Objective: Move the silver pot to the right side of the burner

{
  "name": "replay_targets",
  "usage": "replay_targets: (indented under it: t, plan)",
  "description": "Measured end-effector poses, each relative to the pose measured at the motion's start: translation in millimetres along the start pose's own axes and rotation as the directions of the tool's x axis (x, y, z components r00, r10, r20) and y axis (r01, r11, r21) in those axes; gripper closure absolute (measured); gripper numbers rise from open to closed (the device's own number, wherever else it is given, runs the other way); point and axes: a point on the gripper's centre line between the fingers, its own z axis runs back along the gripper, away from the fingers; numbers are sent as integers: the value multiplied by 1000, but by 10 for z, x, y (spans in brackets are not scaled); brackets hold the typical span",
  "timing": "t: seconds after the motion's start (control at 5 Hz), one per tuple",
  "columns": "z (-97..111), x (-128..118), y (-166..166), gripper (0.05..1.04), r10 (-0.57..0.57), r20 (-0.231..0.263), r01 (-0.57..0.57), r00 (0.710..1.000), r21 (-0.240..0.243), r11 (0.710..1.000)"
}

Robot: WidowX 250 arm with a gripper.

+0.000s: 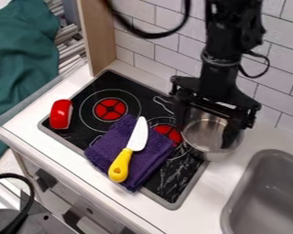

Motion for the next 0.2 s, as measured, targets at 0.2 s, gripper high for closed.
replay_targets:
  t: [0.2]
  plan:
    - [12,-94,109,77,23,17,-22,1000,-37,999]
